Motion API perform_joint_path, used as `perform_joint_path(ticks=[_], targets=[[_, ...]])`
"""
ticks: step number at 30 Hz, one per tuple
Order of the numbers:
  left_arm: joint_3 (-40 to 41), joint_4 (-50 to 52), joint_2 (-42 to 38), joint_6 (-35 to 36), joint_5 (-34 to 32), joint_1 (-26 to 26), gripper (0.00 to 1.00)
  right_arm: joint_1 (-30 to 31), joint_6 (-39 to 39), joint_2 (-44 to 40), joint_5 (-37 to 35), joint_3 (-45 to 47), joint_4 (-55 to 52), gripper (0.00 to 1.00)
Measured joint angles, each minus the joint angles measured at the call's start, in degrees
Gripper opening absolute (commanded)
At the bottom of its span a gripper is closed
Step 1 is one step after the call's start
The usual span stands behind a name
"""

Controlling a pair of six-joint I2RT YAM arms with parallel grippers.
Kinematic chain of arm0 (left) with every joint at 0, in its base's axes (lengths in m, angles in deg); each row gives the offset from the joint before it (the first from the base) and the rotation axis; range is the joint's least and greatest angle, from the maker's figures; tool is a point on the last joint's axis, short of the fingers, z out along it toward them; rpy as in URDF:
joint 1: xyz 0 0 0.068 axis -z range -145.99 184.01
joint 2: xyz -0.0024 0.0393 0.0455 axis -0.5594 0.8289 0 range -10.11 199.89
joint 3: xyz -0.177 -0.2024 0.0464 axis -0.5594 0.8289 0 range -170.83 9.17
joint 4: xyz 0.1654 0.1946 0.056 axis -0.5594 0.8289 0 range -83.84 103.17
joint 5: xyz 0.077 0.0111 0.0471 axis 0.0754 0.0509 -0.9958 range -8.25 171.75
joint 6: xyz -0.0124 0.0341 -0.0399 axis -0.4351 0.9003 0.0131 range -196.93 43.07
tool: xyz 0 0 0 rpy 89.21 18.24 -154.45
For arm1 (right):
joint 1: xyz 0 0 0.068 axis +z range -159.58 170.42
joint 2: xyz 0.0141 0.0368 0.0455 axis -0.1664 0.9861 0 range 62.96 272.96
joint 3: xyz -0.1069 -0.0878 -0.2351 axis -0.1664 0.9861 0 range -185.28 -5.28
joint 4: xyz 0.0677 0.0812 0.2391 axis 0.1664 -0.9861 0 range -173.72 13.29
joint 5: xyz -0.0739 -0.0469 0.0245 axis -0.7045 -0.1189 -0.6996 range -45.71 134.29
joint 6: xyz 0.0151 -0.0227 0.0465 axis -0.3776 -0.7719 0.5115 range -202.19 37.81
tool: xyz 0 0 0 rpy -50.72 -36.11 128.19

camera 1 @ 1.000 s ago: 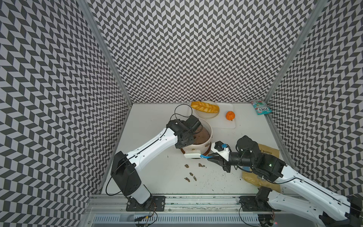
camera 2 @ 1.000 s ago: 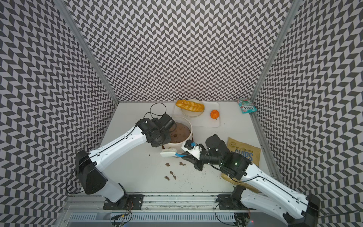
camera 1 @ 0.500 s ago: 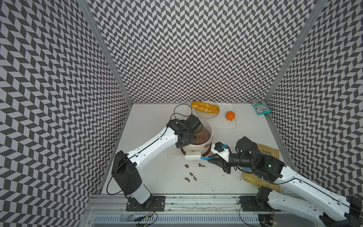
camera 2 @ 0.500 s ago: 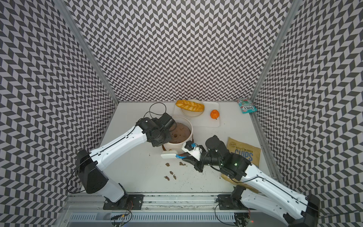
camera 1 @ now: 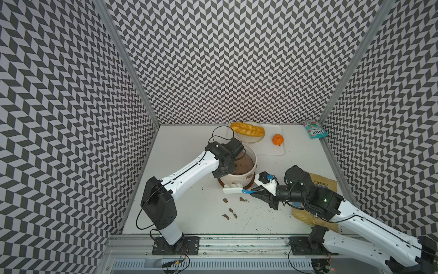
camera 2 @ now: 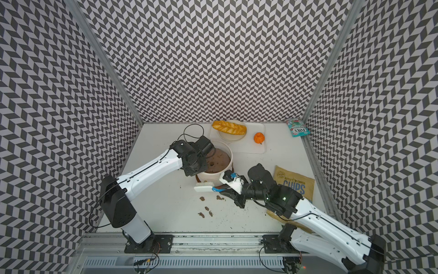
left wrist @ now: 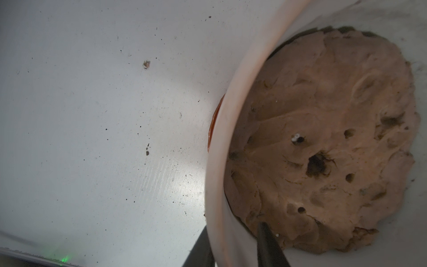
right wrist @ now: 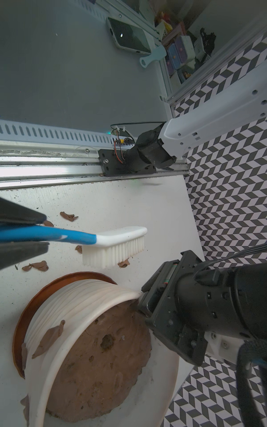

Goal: Scrub the dried mud off the ceramic pot
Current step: Rotate the pot on the tray, then brush off the soil from the pot.

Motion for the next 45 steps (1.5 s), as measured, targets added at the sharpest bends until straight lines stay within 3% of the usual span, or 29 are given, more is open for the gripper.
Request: perform_joint_path(ticks=[10, 22, 34, 45], targets=[[-0.4, 0.1, 0.7, 0.0, -0.8, -0.9, 0.18, 0.0, 0.4, 0.0, 0.0, 0.1, 0.2, 0.00], [-2.5, 0.8, 2.8, 10.0, -2.1, -3.2, 0.00, 0.0, 0.5, 0.6, -0.3, 0.9, 0.9, 0.00], [-2.8, -2.8, 3.4, 25.1, -2.3, -5.7, 0.00, 2.4, 6.3, 3.6, -8.7, 0.8, 3.1, 0.00], [-2.7, -6.8, 3.8, 32.4, -3.8, -6.2, 0.00, 5.2, 15.1, 5.0, -18.9, -0.2, 2.8, 0.00]])
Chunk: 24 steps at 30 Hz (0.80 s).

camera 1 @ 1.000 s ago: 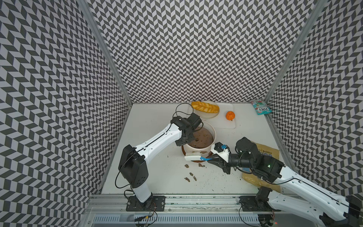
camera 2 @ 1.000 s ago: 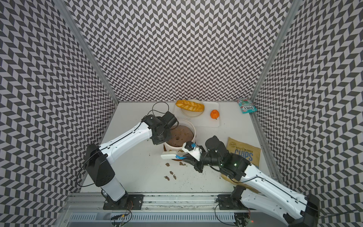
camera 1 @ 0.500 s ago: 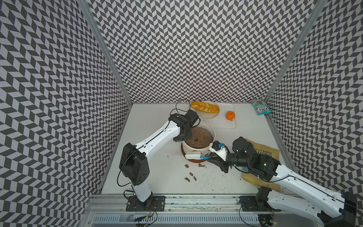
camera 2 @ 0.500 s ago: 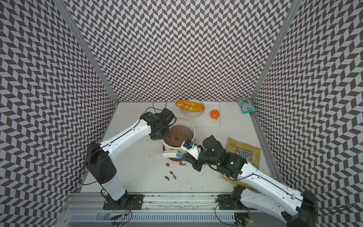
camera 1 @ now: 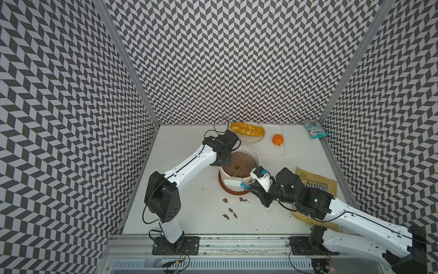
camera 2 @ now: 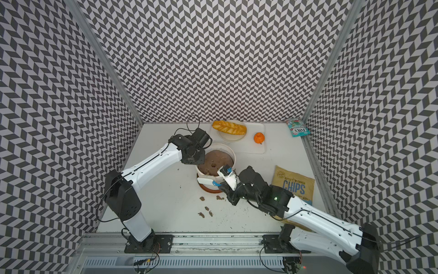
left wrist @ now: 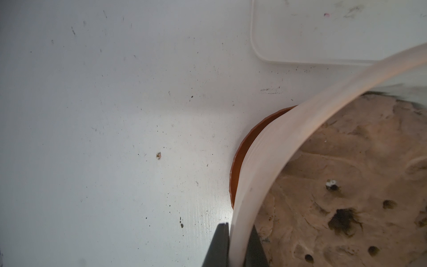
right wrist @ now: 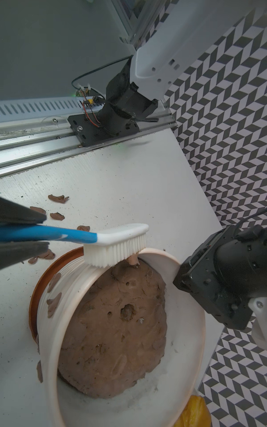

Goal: Scrub the dried mud off the ceramic pot
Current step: Brush off the soil from the pot.

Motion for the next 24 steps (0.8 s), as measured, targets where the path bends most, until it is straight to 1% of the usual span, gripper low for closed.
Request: perform_joint_path(ticks=[7, 17, 24], targets=[[0.5, -2.1, 0.0, 2.1, -0.6, -0.1, 0.00, 1.3, 4.4, 1.4, -1.9, -1.0, -1.2, 0.00], [0.7, -3.0, 0.0, 3.2, -0.6, -0.4, 0.00, 3.5, 8.2, 1.2, -4.1, 0.2, -1.4, 0.00], [0.8, -3.5, 0.0, 4.3, -0.5, -0.5, 0.00, 4.7, 9.3, 0.8, -4.7, 1.4, -7.0, 0.00]])
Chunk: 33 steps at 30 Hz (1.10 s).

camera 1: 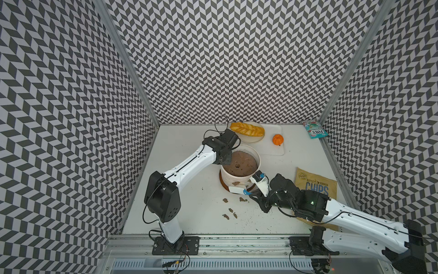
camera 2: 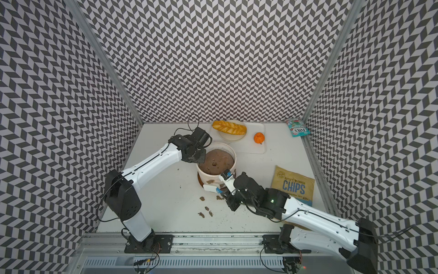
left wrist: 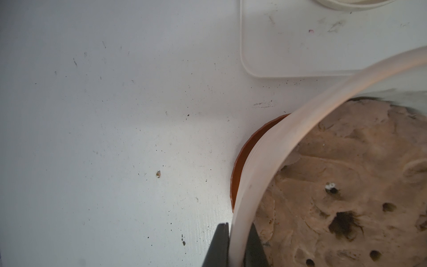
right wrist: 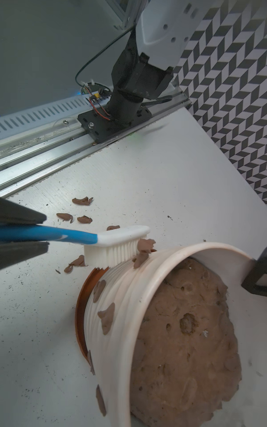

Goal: Scrub the dried mud off the ceramic pot
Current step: Brush off the soil from the pot.

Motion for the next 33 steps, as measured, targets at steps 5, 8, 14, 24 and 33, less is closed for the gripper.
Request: perform_joint_path(ticks=[5, 8, 14, 24, 33], targets=[[0.0, -0.3, 0.0, 0.5, 0.1, -0.2, 0.00, 0.5, -0.1, -1.5, 0.2, 0.0, -1.9, 0.00], [0.0, -0.4, 0.0, 0.9, 0.2, -0.3, 0.00, 0.5, -0.9, -2.4, 1.6, -0.7, -2.7, 0.00], [0.0, -0.7, 0.0, 1.6, 0.1, -0.3, 0.00, 1.2, -4.6, -2.6, 4.7, -4.1, -2.5, 0.00], [0.5, -3.3, 0.0, 9.1, 0.1, -0.7, 0.00, -0.7, -11.3, 1.6, 3.1, -7.7, 1.0, 0.00], [1.0, -6.3, 0.0, 17.3, 1.2, -1.1, 0.00, -7.0, -16.7, 2.7, 7.5, -7.7, 1.4, 0.00]])
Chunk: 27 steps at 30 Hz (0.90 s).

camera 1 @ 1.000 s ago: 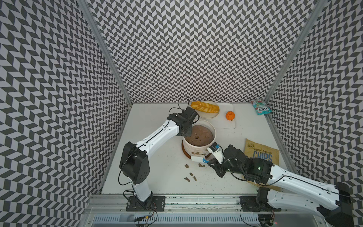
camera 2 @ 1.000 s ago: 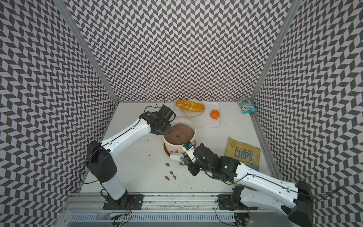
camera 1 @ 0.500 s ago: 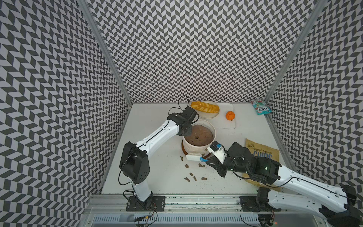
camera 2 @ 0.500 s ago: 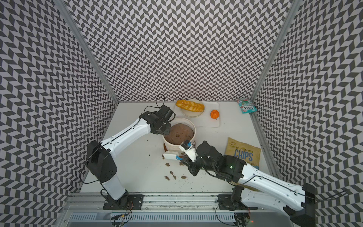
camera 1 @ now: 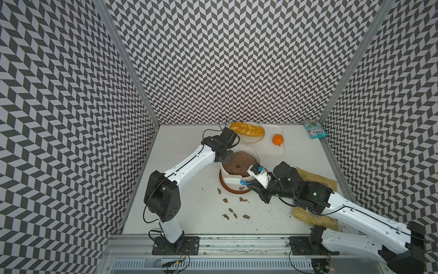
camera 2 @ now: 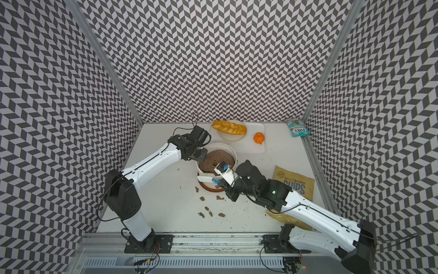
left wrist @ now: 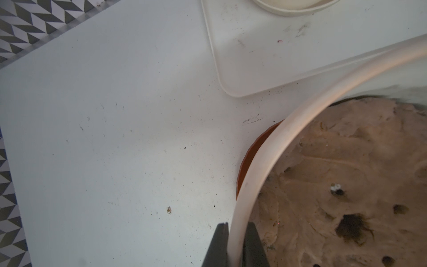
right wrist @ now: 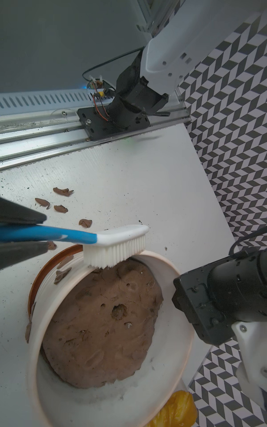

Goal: Scrub the dried mud off the ceramic pot
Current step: Brush off the soil from the pot.

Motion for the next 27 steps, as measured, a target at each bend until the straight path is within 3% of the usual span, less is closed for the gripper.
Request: perform_joint_path(ticks=[27], targets=[[0.5, -3.5, 0.1, 6.9, 1.7, -2.0, 0.00, -3.7, -2.8, -2.9, 2.4, 1.0, -6.3, 0.00]])
